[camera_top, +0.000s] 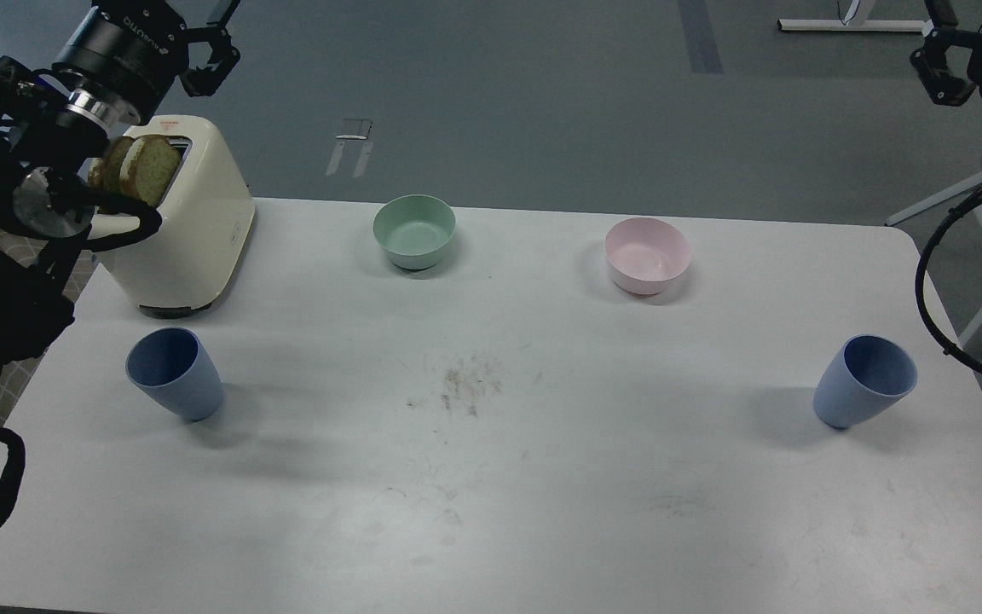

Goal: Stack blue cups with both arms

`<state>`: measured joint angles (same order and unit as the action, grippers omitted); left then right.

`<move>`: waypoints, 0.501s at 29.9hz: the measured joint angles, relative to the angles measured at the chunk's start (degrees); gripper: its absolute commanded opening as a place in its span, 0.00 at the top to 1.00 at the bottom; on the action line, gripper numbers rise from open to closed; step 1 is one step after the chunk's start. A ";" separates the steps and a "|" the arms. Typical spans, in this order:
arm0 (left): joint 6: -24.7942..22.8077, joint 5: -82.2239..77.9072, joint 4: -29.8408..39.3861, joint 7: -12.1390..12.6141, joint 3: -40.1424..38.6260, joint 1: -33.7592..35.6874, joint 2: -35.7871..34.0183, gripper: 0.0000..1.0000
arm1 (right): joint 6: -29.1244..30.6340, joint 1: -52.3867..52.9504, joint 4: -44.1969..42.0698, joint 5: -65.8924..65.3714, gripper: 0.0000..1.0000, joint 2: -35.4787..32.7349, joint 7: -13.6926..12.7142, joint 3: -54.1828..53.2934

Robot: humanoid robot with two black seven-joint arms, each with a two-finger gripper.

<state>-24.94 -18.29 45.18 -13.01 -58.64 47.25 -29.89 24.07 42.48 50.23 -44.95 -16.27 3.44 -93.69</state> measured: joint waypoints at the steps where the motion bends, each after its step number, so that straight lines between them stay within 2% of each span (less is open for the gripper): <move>1: 0.00 0.01 0.00 0.00 -0.05 0.00 -0.03 0.02 | 0.03 -0.05 0.02 0.01 0.00 -0.18 0.00 0.14; 15: -0.01 0.51 -0.44 0.26 -0.40 0.54 -0.25 0.02 | 1.92 0.08 -0.38 0.12 0.00 -1.67 -0.01 0.54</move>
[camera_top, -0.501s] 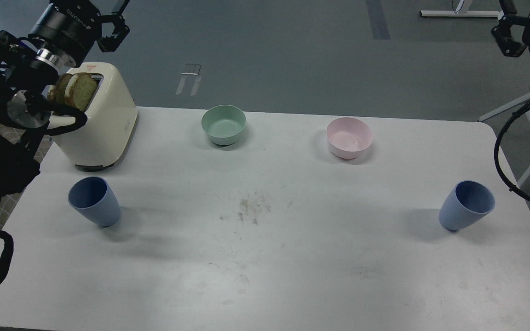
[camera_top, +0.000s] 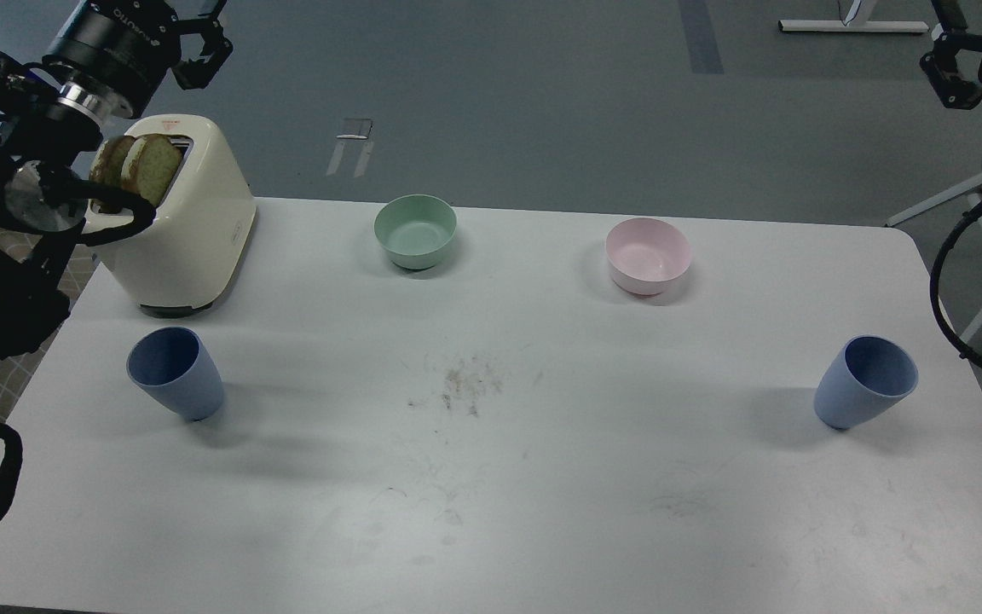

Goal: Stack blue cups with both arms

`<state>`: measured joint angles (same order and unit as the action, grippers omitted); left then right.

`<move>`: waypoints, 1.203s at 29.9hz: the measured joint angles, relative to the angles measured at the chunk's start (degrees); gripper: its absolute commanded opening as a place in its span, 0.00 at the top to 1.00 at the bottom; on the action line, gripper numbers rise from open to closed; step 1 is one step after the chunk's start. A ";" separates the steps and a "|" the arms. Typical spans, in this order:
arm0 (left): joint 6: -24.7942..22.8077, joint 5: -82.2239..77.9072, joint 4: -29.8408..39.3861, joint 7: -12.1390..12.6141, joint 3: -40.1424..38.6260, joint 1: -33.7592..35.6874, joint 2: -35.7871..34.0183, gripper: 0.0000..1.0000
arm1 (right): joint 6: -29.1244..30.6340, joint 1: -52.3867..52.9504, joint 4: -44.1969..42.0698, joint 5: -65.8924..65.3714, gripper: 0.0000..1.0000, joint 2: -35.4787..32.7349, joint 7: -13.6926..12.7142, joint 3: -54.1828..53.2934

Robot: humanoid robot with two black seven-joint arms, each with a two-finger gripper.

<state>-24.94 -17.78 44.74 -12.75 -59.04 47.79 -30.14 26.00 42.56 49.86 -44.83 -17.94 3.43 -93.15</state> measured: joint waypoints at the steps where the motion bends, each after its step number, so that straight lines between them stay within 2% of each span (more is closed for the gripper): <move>1: -0.01 0.00 0.00 -0.02 0.00 0.00 0.00 0.02 | 0.46 0.00 0.00 0.00 0.00 -0.07 0.05 -0.01; 7: -0.94 -0.76 1.04 -0.31 0.83 -0.92 -1.42 0.02 | 1.97 -0.48 0.11 0.00 0.00 -0.26 0.59 -0.22; 10: -2.42 -1.54 3.75 -0.27 1.93 -3.01 -3.70 0.02 | 2.01 -0.98 0.11 0.00 0.00 -0.37 0.86 -0.34; 17: -3.02 -6.48 17.69 -0.52 3.49 -12.86 -14.42 0.03 | 2.01 -1.88 0.23 0.00 0.00 -0.85 0.97 -0.61; 19: -3.03 -11.70 21.57 -1.49 3.17 -15.69 -17.20 0.03 | 2.01 -1.92 0.23 0.00 0.00 -1.15 0.96 -0.62; 24: -2.78 -31.79 30.10 -7.55 2.77 -23.73 -26.00 0.05 | 2.01 -1.96 0.23 0.00 0.00 -1.52 0.90 -0.65; 27: -0.38 -46.06 32.05 -9.68 3.47 -27.30 -29.86 0.05 | 2.01 -1.97 0.23 0.00 0.00 -1.63 0.89 -0.74; 36: 11.09 -76.51 32.45 -11.68 3.86 -33.49 -31.68 0.05 | 2.01 -2.03 0.32 1.41 0.00 -1.34 0.90 -1.01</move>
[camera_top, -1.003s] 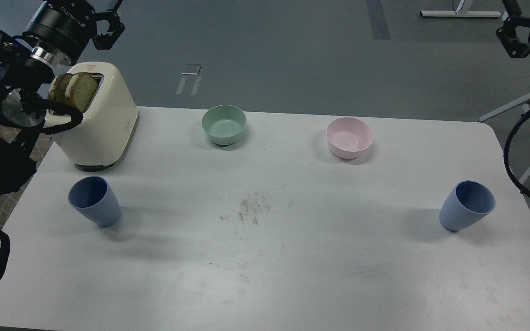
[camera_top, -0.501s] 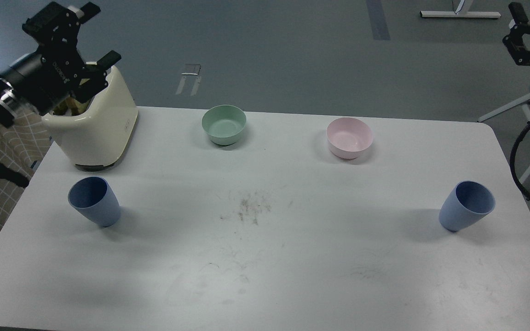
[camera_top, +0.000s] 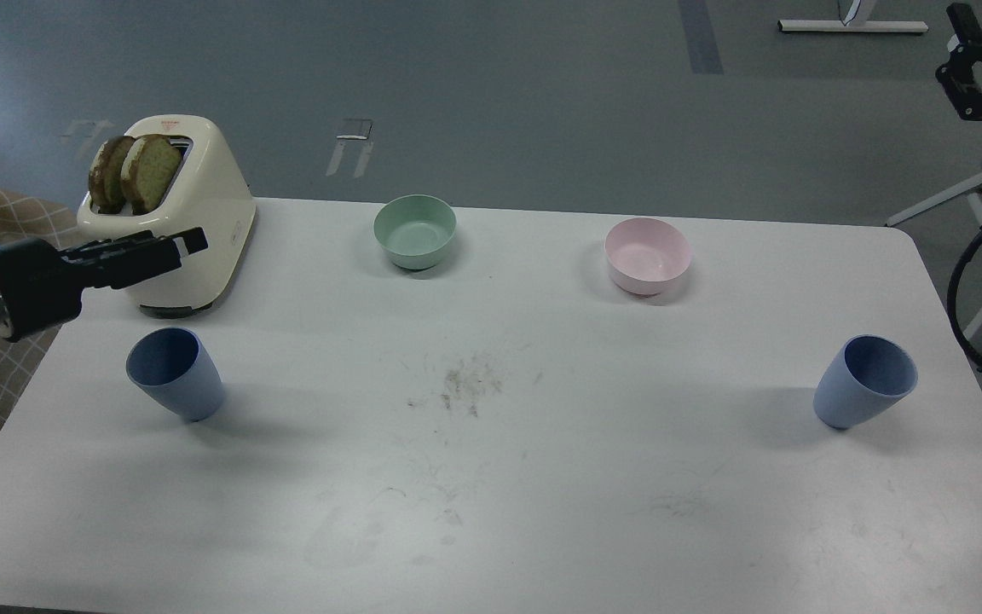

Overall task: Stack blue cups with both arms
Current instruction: 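Lower the left gripper to the blue cup nearest it and grasp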

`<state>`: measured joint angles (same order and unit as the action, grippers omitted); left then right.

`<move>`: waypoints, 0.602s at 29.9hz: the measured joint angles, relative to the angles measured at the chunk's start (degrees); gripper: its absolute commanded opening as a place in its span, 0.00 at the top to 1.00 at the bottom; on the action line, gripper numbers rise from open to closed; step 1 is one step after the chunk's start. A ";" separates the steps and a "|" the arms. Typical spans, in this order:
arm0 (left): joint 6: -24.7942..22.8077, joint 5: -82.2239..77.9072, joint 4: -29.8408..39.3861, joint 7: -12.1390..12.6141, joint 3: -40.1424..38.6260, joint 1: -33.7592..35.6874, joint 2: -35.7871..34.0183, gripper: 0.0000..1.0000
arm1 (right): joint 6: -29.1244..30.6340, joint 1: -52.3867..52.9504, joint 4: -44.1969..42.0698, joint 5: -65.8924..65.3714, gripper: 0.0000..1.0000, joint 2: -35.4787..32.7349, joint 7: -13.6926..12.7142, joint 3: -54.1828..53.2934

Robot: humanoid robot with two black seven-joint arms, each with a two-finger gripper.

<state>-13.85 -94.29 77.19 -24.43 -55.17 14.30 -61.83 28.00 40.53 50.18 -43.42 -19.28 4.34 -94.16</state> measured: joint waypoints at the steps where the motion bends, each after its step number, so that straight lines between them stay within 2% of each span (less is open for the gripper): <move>1: 0.83 -2.12 -0.08 -0.24 0.02 -0.35 -0.08 0.05 | 0.00 0.01 0.00 0.70 0.00 0.01 0.01 -0.06; 7: 7.05 -10.96 -1.73 -2.67 1.08 -2.37 -1.56 0.07 | 0.00 -0.07 -0.04 2.58 0.00 -0.29 0.07 -0.17; 11: 12.38 -12.43 -3.80 -3.45 4.95 -4.03 -1.94 0.09 | 0.00 -0.23 -0.07 2.64 0.00 -0.19 0.07 -0.16; 18: 15.44 -12.56 -7.81 -3.56 9.07 -4.36 -0.64 0.18 | 0.00 -0.30 0.07 2.65 0.00 0.17 0.07 -0.16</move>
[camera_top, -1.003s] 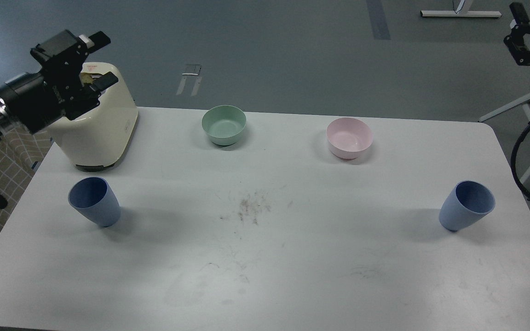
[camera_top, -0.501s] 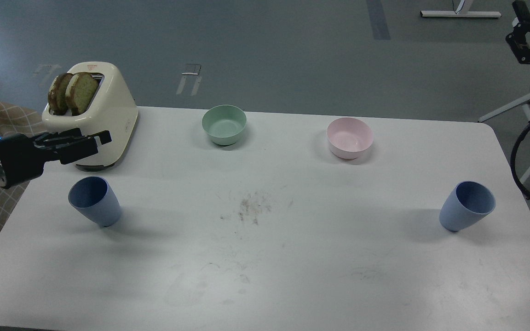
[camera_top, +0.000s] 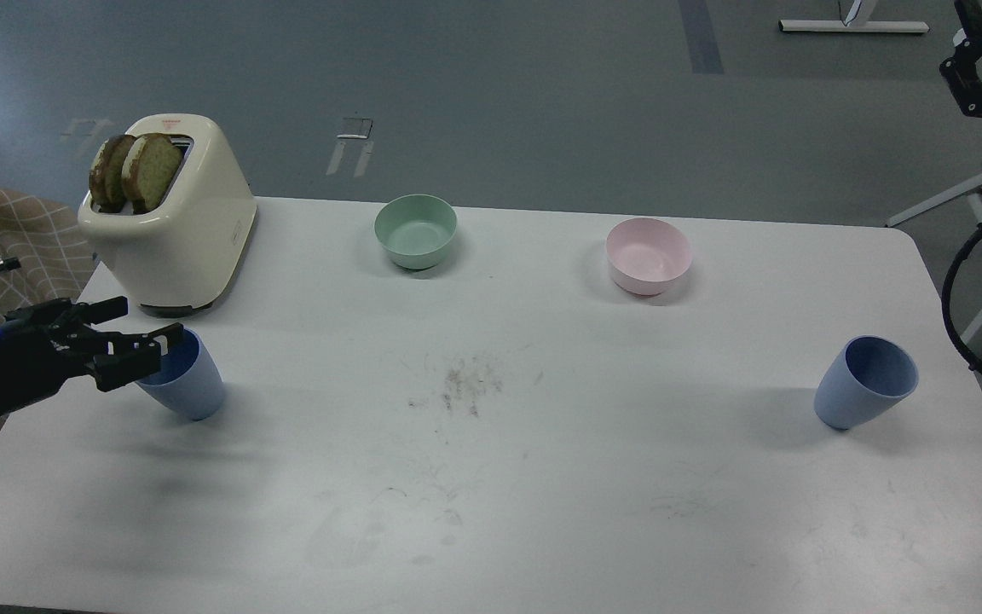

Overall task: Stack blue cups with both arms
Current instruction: 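Lower the left gripper to the blue cup nearest it and grasp, then carry the blue cup with the left gripper to the table center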

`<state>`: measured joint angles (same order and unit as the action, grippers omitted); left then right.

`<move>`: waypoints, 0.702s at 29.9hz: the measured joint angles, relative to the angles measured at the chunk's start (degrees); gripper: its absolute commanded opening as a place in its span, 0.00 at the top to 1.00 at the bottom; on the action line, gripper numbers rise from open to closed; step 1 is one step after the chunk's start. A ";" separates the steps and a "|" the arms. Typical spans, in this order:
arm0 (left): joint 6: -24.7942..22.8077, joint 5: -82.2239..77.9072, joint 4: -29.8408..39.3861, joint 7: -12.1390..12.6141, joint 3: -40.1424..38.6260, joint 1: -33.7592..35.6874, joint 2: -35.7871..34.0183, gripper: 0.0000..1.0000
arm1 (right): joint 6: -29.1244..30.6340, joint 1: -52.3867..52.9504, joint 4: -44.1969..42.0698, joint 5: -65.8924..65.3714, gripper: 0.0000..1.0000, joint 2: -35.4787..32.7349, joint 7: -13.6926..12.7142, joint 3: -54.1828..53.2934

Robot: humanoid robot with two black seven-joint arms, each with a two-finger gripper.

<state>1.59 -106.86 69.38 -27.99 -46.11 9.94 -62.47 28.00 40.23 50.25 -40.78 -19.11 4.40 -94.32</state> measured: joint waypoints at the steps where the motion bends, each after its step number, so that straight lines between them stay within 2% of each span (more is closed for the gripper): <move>1: 0.43 0.01 -0.99 0.00 0.06 0.00 0.38 0.22 | 0.00 -0.03 0.01 0.00 0.00 0.00 0.00 0.01; 6: 1.37 0.06 -4.56 0.00 0.18 -0.01 2.27 0.32 | 0.00 -0.33 0.02 0.00 0.00 -0.41 0.00 0.01; 12: 1.72 0.13 -5.46 -0.01 2.11 0.08 2.85 0.46 | 0.00 -0.57 0.02 0.00 0.00 -0.47 0.00 0.01; 13: 1.82 0.14 -5.47 -0.01 2.24 0.11 2.86 0.64 | 0.00 -0.60 0.02 0.00 0.00 -0.45 0.00 0.01; 15: 2.01 0.15 -5.48 -0.01 2.38 0.15 2.87 0.90 | 0.00 -0.63 0.11 0.00 0.00 -0.36 0.00 0.02; 18: 2.08 0.16 -5.48 -0.01 2.47 0.15 2.87 1.00 | 0.00 -0.65 0.11 0.00 0.00 -0.33 0.00 0.06; 21: 2.09 0.06 -5.48 -0.01 2.48 0.15 2.87 1.00 | 0.00 -0.69 0.11 0.00 0.00 -0.33 0.00 0.10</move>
<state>3.68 -106.79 63.89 -28.00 -43.63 10.09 -59.60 28.00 39.54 50.36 -40.78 -19.43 4.40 -94.22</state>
